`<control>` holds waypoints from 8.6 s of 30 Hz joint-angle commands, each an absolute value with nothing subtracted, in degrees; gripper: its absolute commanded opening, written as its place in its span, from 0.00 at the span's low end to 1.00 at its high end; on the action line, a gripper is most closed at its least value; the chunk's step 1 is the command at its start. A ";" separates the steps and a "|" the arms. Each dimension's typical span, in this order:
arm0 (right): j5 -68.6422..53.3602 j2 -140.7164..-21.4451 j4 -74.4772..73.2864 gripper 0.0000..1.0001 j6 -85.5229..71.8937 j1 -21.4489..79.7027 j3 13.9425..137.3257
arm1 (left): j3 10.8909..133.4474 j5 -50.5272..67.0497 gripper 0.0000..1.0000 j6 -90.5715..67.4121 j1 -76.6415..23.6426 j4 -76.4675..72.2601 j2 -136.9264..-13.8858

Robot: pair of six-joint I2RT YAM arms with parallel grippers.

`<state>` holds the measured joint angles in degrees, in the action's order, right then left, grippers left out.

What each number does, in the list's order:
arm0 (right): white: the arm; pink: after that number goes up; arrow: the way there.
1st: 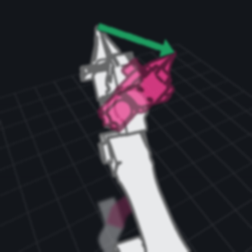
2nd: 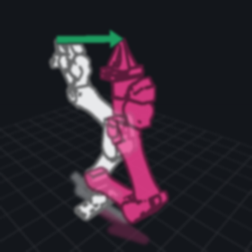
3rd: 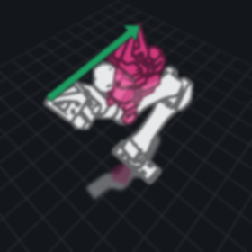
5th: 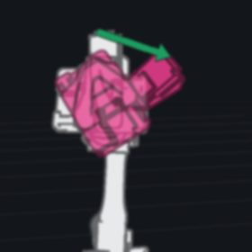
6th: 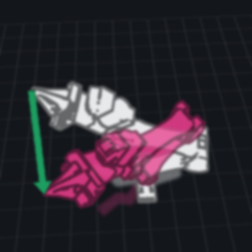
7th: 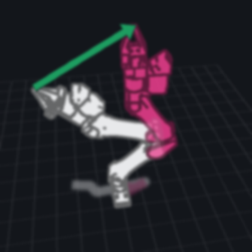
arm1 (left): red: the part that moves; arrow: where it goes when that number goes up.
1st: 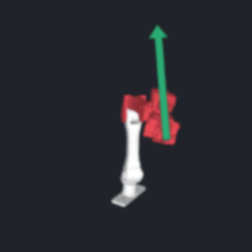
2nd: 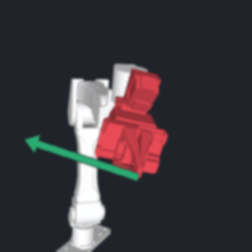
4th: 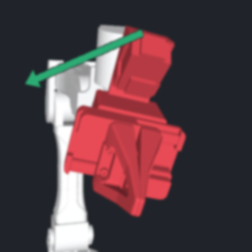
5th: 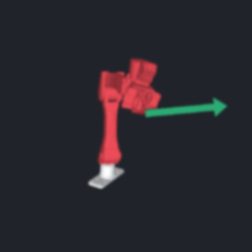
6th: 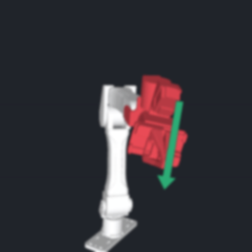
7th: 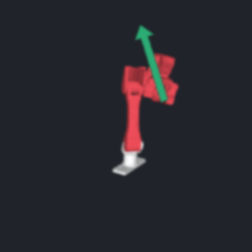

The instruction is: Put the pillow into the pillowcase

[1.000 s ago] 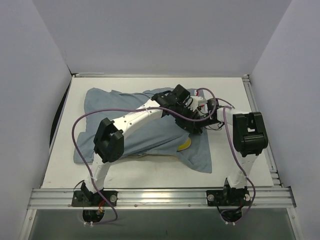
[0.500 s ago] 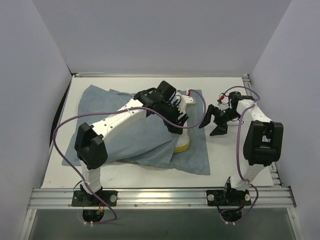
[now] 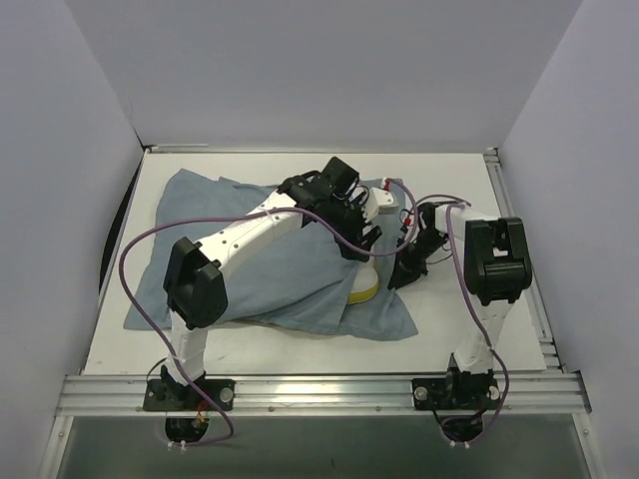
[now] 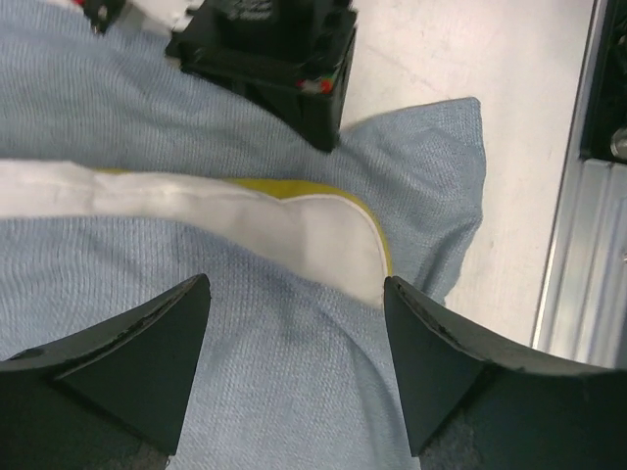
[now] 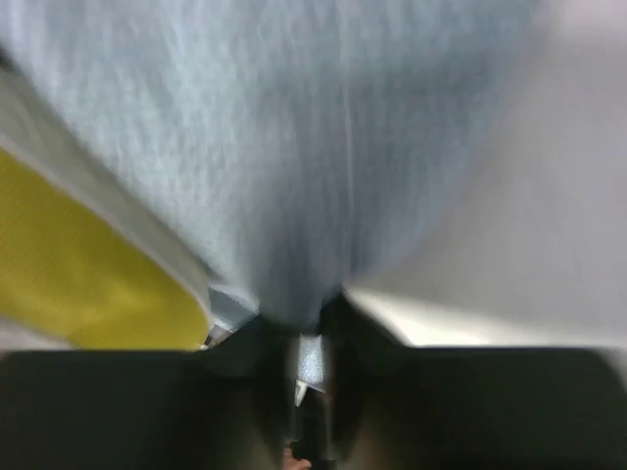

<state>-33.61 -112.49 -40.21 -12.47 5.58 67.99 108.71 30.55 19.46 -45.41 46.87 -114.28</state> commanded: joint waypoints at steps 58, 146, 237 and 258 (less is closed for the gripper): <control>-45.72 -109.57 -46.44 0.78 -2.35 -12.14 87.43 | 123.21 36.40 0.66 36.87 -46.15 71.57 -119.52; -27.17 -122.23 -46.14 0.69 -14.50 22.05 104.58 | 91.42 23.12 0.76 4.39 -16.17 48.52 -88.25; -60.22 -101.08 -17.76 0.00 -30.57 17.05 68.12 | 90.79 30.66 0.00 -8.88 -39.90 19.77 -90.79; -60.11 -108.37 -14.62 0.59 -27.95 2.39 81.55 | 92.44 33.32 0.36 -5.28 -45.88 10.72 -108.80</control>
<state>-57.74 -111.39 1.26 -45.01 8.82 80.42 86.83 33.21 -5.41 -45.56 15.49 -105.10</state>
